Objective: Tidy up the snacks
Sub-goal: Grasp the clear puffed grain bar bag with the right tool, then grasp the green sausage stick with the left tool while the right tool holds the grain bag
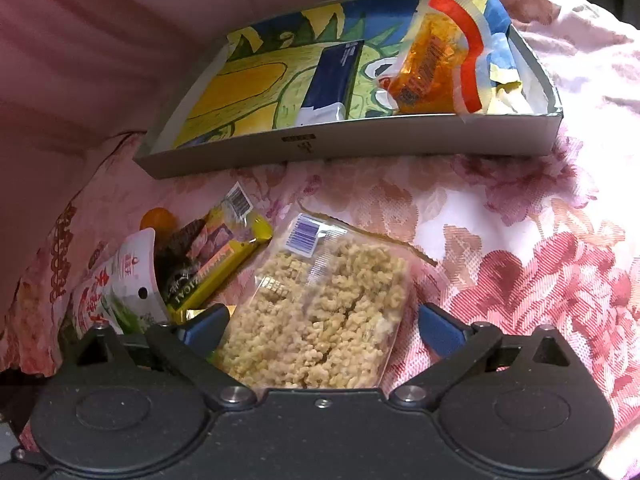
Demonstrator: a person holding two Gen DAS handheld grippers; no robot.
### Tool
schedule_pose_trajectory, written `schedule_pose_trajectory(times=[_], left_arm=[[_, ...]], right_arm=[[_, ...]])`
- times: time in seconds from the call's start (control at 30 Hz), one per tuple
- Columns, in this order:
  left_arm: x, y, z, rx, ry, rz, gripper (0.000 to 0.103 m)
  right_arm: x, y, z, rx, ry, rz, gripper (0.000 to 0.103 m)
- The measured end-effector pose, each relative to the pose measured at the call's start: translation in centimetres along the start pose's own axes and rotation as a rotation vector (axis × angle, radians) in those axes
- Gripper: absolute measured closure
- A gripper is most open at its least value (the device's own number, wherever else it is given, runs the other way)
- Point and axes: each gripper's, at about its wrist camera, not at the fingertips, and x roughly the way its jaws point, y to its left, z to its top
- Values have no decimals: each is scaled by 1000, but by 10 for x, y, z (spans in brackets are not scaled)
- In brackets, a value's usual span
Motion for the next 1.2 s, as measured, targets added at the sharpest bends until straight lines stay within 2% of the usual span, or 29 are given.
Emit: schedule_pose_trajectory(times=[0.07, 0.17, 0.27, 0.4, 0.6, 0.77, 0.87, 1.2], left_arm=[[0, -1, 0, 5, -3, 6, 21], [3, 0, -1, -12, 24, -52, 45], [4, 0, -2, -21, 25, -54, 47], [2, -1, -3, -43, 25, -67, 57], [-1, -1, -6, -90, 44, -83, 62], [-3, -2, -11, -161, 75, -135, 66], [-3, -2, -13, -189, 89, -159, 66], [0, 0, -14, -212, 78, -148, 62]], right_arm=[[-2, 0, -1, 2, -4, -2, 11], [-7, -2, -3, 7, -9, 5, 17], [-9, -5, -5, 16, -11, 15, 21], [-15, -10, -8, 32, -6, 32, 24], [-24, -19, -18, 29, 25, 35, 25], [-35, -14, -37, -68, 63, 8, 25], [-39, -13, -46, -101, 72, -8, 25], [-35, -3, -60, -165, 56, -61, 19]])
